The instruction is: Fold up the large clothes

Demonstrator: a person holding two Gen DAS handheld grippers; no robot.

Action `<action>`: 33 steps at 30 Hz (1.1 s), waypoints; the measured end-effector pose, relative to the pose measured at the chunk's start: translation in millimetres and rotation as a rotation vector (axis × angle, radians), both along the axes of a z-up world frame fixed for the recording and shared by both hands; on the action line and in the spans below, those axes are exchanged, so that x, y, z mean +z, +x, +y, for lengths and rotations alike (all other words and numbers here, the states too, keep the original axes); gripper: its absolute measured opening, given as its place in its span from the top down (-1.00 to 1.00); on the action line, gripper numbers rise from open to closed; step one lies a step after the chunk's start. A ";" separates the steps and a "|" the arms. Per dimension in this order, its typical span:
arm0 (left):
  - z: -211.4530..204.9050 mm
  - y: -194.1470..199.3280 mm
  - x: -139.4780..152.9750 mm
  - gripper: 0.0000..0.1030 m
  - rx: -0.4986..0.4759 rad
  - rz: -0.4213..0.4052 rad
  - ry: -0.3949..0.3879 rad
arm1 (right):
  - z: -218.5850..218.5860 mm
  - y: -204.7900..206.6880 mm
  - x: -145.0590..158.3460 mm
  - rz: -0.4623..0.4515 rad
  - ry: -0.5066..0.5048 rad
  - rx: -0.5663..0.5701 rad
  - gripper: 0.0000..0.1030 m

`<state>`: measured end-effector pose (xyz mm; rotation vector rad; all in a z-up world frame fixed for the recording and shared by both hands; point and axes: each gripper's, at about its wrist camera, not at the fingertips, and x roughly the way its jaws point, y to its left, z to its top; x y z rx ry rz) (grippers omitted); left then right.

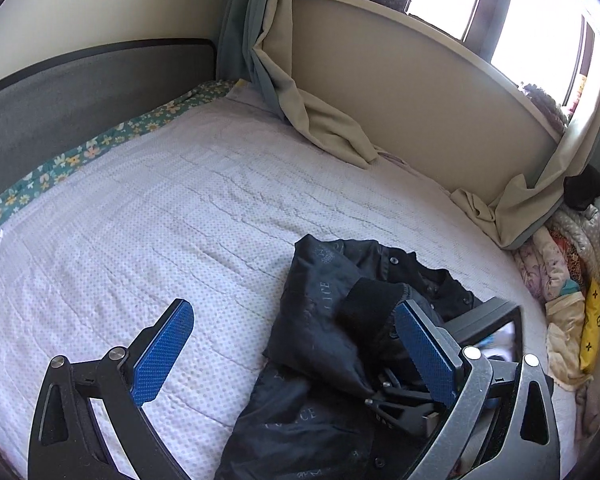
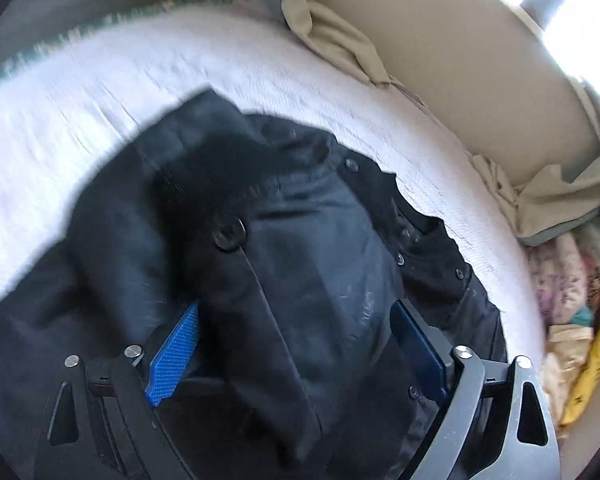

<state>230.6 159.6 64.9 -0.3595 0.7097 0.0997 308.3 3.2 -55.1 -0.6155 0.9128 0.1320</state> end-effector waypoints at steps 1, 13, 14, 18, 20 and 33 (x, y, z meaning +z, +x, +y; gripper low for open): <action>0.4 -0.3 0.4 -0.98 0.000 -0.001 -0.003 | -4.4 2.4 -4.4 -0.003 -0.003 -0.019 -0.32; -14.4 -1.3 -4.6 -0.98 -0.013 0.008 0.031 | -140.7 -18.5 31.3 0.020 0.633 -0.276 0.49; -16.4 -0.2 -5.4 -0.98 -0.017 0.010 0.038 | -149.6 -23.9 25.0 0.042 0.649 -0.295 0.25; -30.9 2.2 -10.4 -0.98 -0.044 0.025 0.092 | -182.5 -56.8 8.0 0.127 0.685 -0.332 -0.43; -38.2 2.7 -12.9 -0.98 -0.062 0.032 0.122 | -202.4 -76.5 9.8 0.166 0.721 -0.327 -0.46; -85.7 45.8 -43.4 -0.98 -0.213 0.123 0.256 | -327.4 -48.2 22.4 0.248 1.126 -0.471 -0.49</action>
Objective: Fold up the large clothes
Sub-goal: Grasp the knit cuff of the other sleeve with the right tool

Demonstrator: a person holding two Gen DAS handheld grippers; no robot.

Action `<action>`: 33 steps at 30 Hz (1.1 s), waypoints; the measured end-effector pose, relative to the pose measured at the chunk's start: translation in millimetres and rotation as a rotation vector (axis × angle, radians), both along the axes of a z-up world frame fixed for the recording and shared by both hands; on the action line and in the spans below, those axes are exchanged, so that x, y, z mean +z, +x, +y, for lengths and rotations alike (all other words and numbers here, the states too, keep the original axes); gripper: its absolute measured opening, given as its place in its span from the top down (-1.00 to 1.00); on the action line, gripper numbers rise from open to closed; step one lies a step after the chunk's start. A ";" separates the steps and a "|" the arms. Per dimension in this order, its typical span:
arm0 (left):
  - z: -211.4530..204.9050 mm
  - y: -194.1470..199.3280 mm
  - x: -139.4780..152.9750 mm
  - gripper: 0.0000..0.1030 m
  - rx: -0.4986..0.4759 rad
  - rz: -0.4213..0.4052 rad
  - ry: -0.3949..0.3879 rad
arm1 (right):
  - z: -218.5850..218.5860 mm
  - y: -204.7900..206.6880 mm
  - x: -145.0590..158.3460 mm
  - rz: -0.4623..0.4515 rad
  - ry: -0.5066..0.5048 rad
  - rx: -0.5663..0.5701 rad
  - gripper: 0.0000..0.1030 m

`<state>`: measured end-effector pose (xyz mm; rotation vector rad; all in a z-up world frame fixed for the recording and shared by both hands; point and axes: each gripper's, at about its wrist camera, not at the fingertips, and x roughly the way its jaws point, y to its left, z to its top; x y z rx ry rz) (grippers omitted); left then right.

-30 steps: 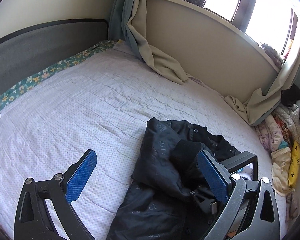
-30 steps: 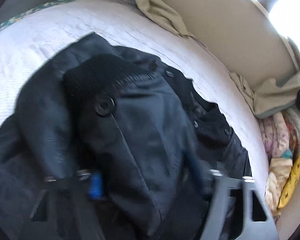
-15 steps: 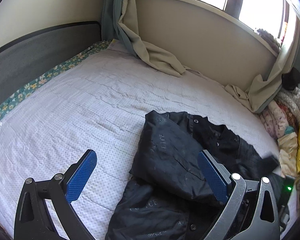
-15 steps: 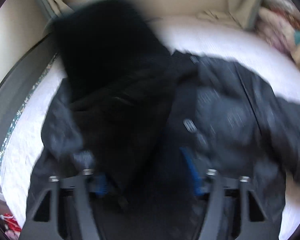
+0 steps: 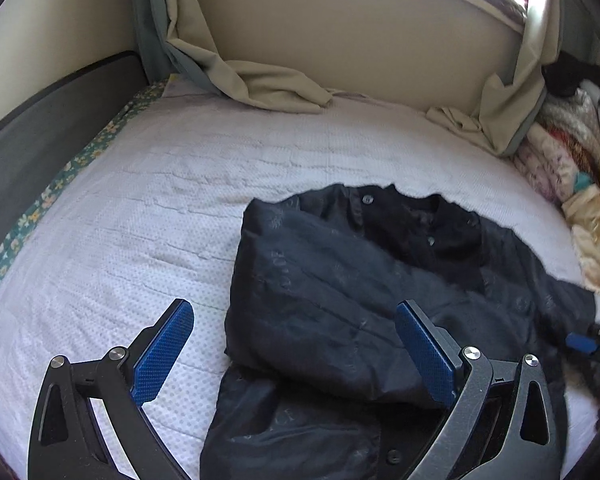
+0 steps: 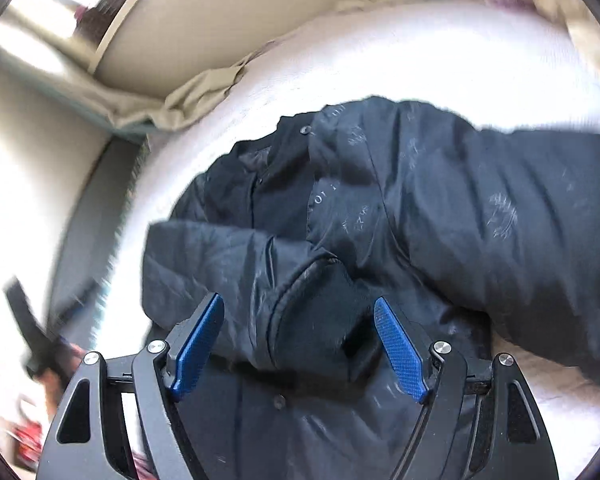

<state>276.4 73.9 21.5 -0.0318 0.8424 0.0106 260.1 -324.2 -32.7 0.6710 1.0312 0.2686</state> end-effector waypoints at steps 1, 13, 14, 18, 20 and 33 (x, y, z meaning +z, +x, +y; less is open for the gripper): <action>-1.7 3.9 -10.6 -0.97 0.005 0.043 0.014 | -1.3 -0.6 -7.5 0.009 0.020 -0.015 -0.49; 7.8 26.5 -20.4 -0.94 0.023 0.082 -0.009 | 39.3 29.7 -60.8 0.146 0.094 0.076 0.21; 8.1 27.1 -21.4 -0.94 0.023 0.085 -0.005 | 45.5 32.5 -56.5 0.138 0.053 0.095 0.36; 8.6 29.3 -24.1 -0.94 0.026 0.092 -0.007 | 54.1 45.1 -29.6 0.060 -0.093 0.131 0.79; 7.2 29.8 -26.3 -0.94 0.026 0.093 0.003 | 52.6 53.7 -6.9 -0.024 -0.170 0.131 0.88; 0.2 53.6 -89.4 -0.95 0.032 0.215 0.096 | 34.5 89.5 -33.4 -0.072 -0.358 0.076 0.83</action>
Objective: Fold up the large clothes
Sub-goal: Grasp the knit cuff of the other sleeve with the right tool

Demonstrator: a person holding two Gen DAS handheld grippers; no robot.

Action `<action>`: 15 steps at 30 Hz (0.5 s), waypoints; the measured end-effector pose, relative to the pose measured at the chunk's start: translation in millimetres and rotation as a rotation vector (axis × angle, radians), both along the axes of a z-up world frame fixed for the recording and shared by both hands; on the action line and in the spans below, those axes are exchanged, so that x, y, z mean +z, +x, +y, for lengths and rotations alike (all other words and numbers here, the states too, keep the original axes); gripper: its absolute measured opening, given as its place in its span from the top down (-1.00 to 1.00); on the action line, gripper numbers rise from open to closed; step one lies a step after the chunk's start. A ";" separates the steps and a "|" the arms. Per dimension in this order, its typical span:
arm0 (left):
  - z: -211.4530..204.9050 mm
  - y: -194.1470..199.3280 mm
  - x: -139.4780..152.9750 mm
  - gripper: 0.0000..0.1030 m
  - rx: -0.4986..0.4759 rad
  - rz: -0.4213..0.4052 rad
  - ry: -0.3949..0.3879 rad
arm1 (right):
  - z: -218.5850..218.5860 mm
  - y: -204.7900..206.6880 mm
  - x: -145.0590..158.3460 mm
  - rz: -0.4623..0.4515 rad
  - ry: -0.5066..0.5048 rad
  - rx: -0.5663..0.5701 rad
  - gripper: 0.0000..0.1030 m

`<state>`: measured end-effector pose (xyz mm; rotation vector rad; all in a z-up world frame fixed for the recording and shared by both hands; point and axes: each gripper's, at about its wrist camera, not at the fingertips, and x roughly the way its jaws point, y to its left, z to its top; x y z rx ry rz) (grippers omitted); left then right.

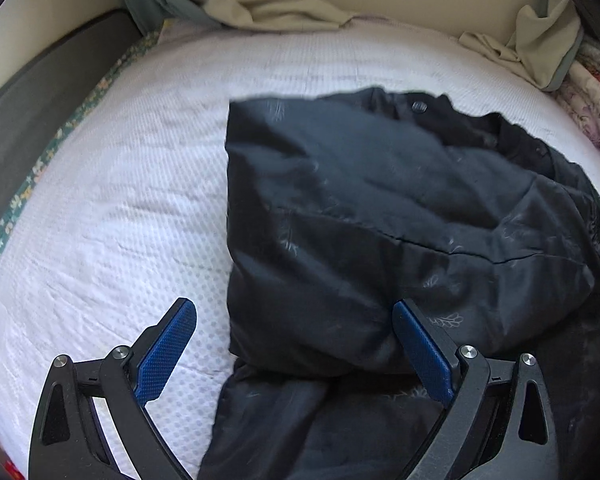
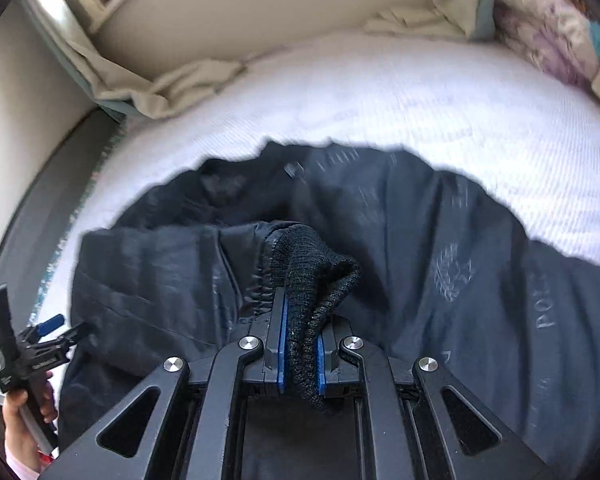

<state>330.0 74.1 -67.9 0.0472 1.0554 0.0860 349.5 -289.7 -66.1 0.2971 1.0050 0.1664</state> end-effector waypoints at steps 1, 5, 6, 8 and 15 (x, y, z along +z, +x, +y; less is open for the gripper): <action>1.3 1.2 -3.3 -0.96 0.006 0.007 -0.009 | -1.2 1.4 -7.0 0.016 -0.003 -0.009 0.77; 5.9 2.9 -8.6 -0.96 0.016 0.018 -0.027 | -5.1 -1.0 -12.3 0.058 -0.003 -0.034 0.43; 6.9 3.6 -8.0 -0.96 0.018 0.018 -0.026 | -6.9 -2.6 -8.2 0.072 0.002 -0.040 0.38; 8.3 2.6 -2.1 -0.96 0.026 0.014 -0.024 | -11.8 -6.2 1.1 0.087 0.018 -0.061 0.15; -8.1 -11.6 27.9 -0.90 -0.031 -0.114 -0.026 | 13.2 -26.3 44.4 -0.085 -0.121 -0.010 0.46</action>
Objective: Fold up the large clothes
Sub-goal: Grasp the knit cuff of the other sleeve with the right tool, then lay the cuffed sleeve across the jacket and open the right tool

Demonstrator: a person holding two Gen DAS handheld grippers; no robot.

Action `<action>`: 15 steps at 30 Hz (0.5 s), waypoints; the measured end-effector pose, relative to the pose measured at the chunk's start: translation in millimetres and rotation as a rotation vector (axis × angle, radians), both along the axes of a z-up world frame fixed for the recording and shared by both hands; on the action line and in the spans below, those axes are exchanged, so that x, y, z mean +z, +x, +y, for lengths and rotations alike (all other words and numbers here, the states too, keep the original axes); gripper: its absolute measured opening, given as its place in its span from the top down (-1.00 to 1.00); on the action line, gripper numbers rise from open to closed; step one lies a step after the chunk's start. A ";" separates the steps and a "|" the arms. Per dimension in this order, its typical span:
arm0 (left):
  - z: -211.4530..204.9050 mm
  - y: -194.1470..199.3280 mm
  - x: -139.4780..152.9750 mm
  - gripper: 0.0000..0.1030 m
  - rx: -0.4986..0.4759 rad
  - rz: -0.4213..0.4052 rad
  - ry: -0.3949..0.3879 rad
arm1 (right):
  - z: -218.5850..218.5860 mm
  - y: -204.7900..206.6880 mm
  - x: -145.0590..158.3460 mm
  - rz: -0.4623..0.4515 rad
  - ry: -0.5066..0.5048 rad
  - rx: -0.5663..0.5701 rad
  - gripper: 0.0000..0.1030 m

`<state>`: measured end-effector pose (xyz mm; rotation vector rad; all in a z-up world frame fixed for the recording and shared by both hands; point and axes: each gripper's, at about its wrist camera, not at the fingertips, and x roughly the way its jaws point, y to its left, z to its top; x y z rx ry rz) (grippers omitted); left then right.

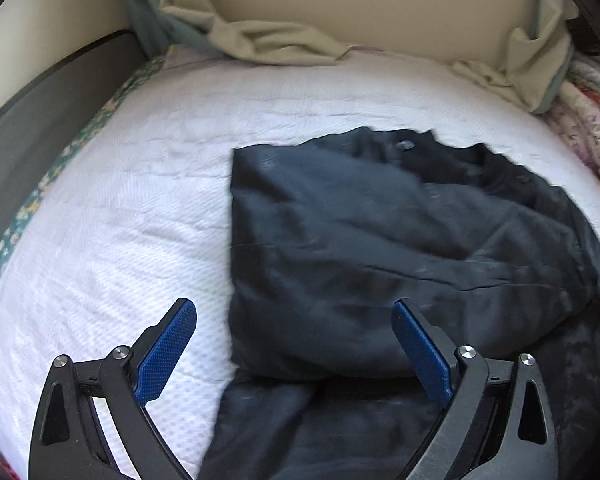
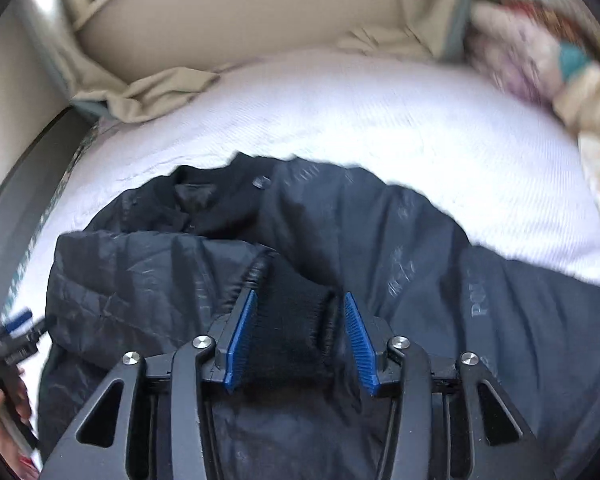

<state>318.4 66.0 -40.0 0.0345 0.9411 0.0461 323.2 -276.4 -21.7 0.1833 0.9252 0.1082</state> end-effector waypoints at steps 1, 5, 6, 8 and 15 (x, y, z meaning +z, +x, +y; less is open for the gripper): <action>-2.6 1.9 -3.2 -0.82 -0.021 0.016 -0.018 | 6.4 0.7 -2.4 0.006 0.007 0.032 0.72; -2.6 10.1 -28.3 -0.58 -0.019 0.085 0.002 | 22.9 9.5 -32.0 0.077 -0.023 0.060 0.84; 1.3 12.4 -33.6 -0.58 -0.003 0.088 0.023 | 25.0 11.4 -40.3 0.094 -0.034 0.057 0.84; 9.5 17.9 -40.9 -0.58 0.019 0.111 0.007 | 30.0 12.5 -53.4 0.115 -0.062 0.066 0.86; 21.4 23.6 -53.7 -0.61 0.037 0.131 -0.048 | 47.3 8.1 -77.2 0.084 -0.183 0.091 0.91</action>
